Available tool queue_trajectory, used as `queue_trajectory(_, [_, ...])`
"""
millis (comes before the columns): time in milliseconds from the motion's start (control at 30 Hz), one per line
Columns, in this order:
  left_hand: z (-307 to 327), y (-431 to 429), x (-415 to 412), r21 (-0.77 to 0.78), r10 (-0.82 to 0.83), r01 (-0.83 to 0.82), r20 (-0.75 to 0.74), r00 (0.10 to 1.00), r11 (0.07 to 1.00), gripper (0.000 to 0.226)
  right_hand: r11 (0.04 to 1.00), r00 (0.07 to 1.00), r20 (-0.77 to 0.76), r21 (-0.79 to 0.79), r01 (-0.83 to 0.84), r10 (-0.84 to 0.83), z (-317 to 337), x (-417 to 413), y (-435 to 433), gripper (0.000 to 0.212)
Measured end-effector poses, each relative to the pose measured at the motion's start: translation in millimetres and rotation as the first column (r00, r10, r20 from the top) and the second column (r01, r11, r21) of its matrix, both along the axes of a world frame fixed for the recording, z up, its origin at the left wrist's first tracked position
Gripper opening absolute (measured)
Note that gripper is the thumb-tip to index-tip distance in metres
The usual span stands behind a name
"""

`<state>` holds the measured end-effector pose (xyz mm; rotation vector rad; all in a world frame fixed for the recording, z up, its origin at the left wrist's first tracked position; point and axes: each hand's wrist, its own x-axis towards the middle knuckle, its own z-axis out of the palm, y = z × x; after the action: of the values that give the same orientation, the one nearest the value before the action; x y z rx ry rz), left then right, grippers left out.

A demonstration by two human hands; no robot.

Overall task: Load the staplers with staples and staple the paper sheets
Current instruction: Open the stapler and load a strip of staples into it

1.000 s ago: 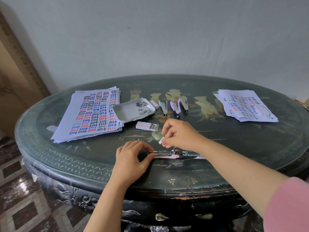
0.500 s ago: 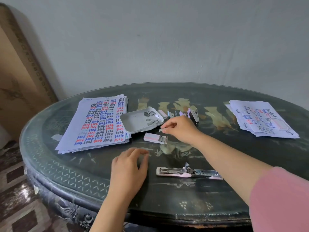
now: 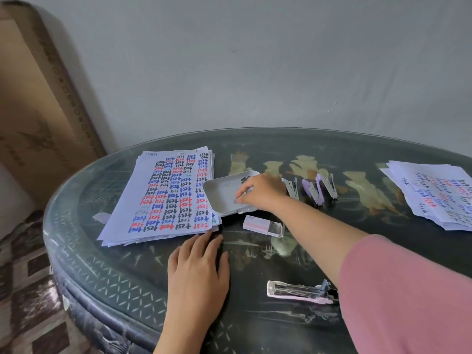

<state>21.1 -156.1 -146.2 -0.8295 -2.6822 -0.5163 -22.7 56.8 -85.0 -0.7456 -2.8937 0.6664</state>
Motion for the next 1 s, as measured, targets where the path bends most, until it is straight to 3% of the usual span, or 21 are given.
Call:
queue_trajectory(100, [0.7, 0.2, 0.4, -0.002, 0.005, -0.005, 0.012, 1.000, 1.000, 0.042, 1.000, 0.997, 0.073, -0.002, 0.002, -0.001, -1.9, 0.0, 1.3, 0.007])
queue_trajectory(300, [-1.2, -0.7, 0.5, -0.007, 0.003, -0.003, 0.009, 1.000, 1.000, 0.043, 0.994, 0.992, -0.112, -0.099, 0.047, -0.059, 15.4, 27.9, 4.7, 0.011])
queue_trajectory(433, [0.1, 0.0, 2.5, -0.030, 0.000, 0.000, 0.018, 1.000, 1.000, 0.049, 0.999, 0.997, -0.063, -0.012, -0.042, 0.041, 21.6, 78.3, 13.1, 0.007])
queue_trajectory(667, [13.6, 25.5, 8.7, 0.050, -0.153, 0.153, 0.003, 0.988, 0.987, 0.052, 0.988, 0.991, -0.022, -0.074, -0.135, 0.134, 6.1, 112.6, 12.3, 0.004])
queue_trajectory(800, [12.2, 50.4, 12.3, -0.021, -0.296, 0.298, 0.080, 0.952, 0.954, 0.064, 0.992, 0.993, -0.031, -0.031, -0.119, 0.118, -3.8, 114.0, 13.1, 0.019])
queue_trajectory(1000, [3.7, 50.9, 13.5, -0.023, -0.301, 0.303, 0.069, 0.951, 0.953, 0.062, 0.993, 0.999, -0.047, -0.119, 0.018, -0.024, -15.1, 108.2, 19.0, 0.031])
